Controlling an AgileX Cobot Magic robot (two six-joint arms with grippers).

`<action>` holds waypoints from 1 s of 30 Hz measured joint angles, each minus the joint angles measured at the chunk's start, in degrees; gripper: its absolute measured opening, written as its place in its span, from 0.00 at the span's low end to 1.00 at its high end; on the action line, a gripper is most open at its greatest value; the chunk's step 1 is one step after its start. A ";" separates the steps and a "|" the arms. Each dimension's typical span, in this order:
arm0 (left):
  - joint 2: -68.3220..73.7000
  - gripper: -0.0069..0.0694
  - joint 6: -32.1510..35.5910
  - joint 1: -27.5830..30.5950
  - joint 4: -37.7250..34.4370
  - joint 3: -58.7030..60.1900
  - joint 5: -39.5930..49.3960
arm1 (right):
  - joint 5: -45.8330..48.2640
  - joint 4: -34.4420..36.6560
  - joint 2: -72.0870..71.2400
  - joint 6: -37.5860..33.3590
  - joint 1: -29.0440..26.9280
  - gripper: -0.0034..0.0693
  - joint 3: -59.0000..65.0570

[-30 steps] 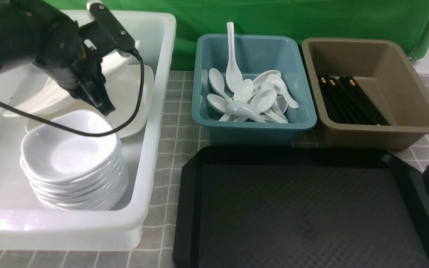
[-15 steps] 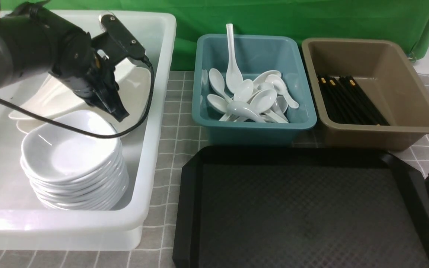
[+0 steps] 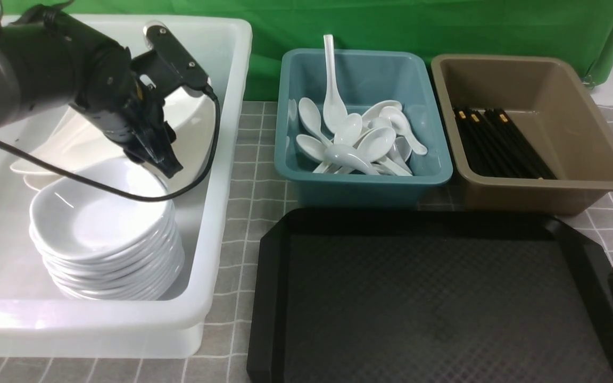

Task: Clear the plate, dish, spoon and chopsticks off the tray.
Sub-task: Use the left arm to put the plate into the large storage box on the left

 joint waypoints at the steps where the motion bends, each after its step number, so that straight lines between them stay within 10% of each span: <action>1: 0.00 0.48 0.00 0.00 0.05 0.00 0.09 | 0.28 0.07 0.00 0.00 0.00 0.09 0.00; 30: -2.36 0.49 0.00 0.00 -0.92 0.00 1.98 | 0.95 2.38 0.00 0.00 0.00 0.10 0.00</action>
